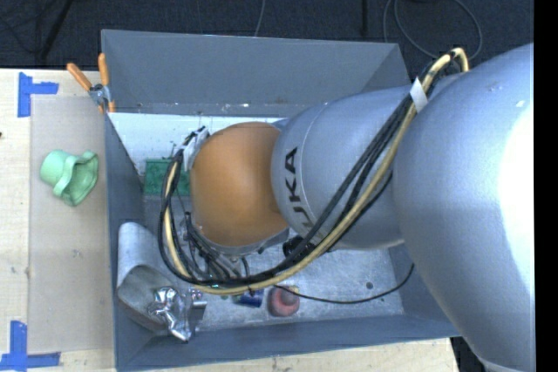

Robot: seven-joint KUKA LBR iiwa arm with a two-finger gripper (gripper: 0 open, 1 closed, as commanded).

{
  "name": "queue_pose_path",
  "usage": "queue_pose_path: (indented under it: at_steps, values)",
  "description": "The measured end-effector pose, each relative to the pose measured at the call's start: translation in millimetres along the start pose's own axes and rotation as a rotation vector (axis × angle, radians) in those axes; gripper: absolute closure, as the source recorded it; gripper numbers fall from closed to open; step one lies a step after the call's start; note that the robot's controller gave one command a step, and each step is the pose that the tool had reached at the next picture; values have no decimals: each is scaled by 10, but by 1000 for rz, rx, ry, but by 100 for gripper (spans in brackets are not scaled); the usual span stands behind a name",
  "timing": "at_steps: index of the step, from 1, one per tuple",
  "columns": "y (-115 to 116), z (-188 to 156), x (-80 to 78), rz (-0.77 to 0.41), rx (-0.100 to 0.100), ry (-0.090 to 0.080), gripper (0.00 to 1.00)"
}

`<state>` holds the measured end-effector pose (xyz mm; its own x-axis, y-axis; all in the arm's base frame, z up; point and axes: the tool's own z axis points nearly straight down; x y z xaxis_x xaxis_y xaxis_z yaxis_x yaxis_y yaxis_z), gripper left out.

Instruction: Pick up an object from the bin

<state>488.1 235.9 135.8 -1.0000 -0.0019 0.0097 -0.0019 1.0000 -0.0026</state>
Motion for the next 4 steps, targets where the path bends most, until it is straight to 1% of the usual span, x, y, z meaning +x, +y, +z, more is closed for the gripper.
queue_pose_path:
  at_steps: [1, 2, 3, 4]
  values:
    - [22, 647, -42, -162, 4, -19, 0]
    - [43, 627, -32, -164, 0, -16, 100]
    - [-45, -1384, -160, -135, -5, -19, 100]
    - [-250, 7, -97, -258, 2, 0, 100]
